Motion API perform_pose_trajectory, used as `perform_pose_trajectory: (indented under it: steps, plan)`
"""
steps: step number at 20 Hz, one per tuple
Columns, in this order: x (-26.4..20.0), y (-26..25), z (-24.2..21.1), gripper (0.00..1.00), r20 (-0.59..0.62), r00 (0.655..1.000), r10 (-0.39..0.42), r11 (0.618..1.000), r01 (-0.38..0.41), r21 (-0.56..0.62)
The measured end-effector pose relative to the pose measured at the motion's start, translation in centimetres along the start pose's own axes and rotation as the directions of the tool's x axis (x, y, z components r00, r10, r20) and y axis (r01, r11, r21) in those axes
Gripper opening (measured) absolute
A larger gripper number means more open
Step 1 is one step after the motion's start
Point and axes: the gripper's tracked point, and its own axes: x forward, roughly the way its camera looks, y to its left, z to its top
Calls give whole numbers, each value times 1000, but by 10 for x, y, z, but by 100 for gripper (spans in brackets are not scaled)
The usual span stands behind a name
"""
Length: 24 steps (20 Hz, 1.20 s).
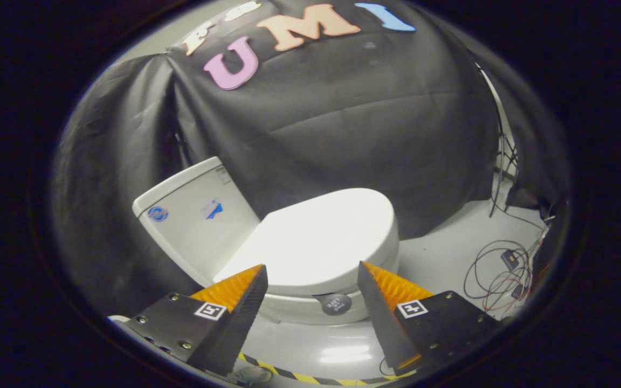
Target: Open the toilet lid.
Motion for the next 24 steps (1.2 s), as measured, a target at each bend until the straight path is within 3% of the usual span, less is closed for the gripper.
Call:
perform_pose_trajectory:
  steps: [3, 6, 10, 12, 15, 17, 21, 24]
  plan:
    - [14, -33, -14, 99, -52, 996, -68, 996, 71, 61]
    - [29, -44, -23, 96, -85, 994, -75, 985, 87, 148]
    - [49, -33, -53, 97, -163, 987, 5, 948, 47, 314]
    - [57, -29, -79, 91, -206, 978, 24, 917, 60, 395]
    - [66, -39, -113, 91, -305, 952, -33, 891, 166, 422]
    - [75, -14, -108, 91, -267, 961, 68, 870, 74, 488]
    - [78, -15, -117, 91, -284, 957, 58, 861, 96, 500]
    - [78, -3, -112, 88, -281, 954, 103, 846, 64, 529]
